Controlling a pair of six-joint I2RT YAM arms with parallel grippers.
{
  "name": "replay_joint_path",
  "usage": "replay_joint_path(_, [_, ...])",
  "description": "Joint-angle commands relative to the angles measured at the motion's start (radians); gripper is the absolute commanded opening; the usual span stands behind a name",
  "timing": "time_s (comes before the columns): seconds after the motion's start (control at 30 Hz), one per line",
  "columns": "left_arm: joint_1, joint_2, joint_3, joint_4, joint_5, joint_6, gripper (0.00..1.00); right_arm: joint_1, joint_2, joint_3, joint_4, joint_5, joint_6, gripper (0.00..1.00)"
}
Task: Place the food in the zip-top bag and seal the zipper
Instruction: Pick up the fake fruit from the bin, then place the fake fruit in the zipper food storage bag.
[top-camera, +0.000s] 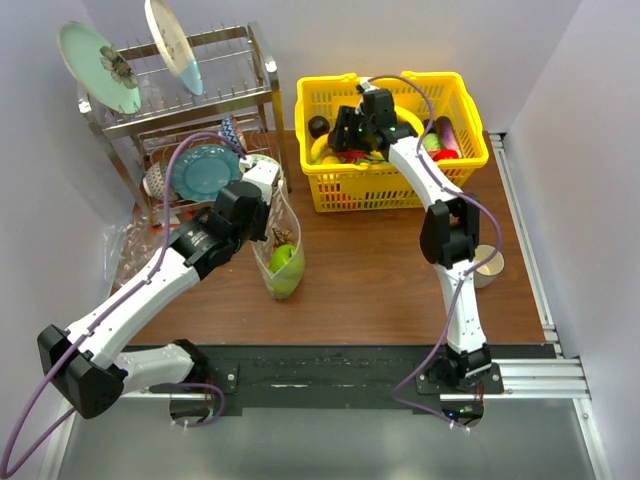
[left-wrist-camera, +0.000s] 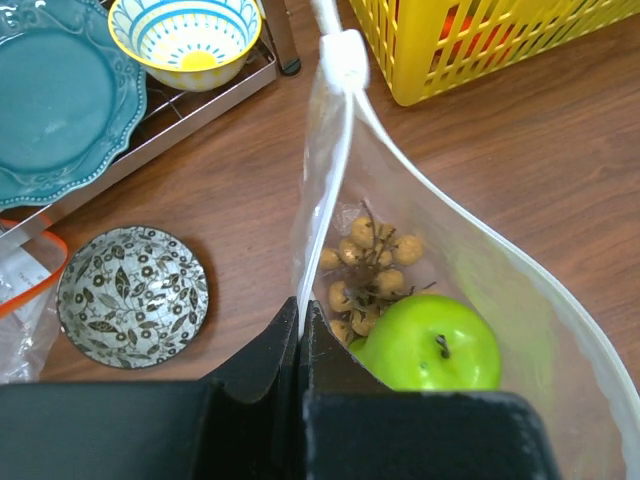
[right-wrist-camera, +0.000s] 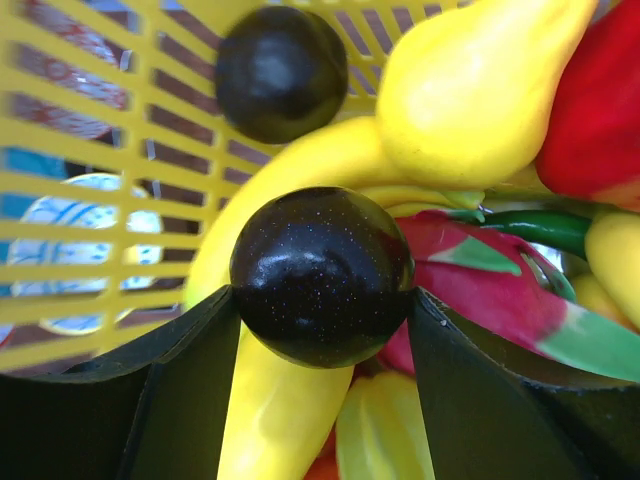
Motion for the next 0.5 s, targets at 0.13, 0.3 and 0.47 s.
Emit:
replay_joint_path(0.13, [0.004, -0.06, -0.067, 0.154, 0.001, 0.035, 0.0, -0.003, -0.341, -0.156, 0.067, -0.036, -0.044, 0.58])
replay_joint_path(0.3, [0.002, -0.071, -0.08, 0.182, 0.003, 0.037, 0.0, 0.0, -0.534, -0.334, 0.12, -0.111, -0.015, 0.58])
replay_joint_path(0.47, [0.004, -0.054, -0.037, 0.143, 0.022, 0.018, 0.0, 0.045, -0.706, -0.566, 0.189, -0.194, 0.005, 0.58])
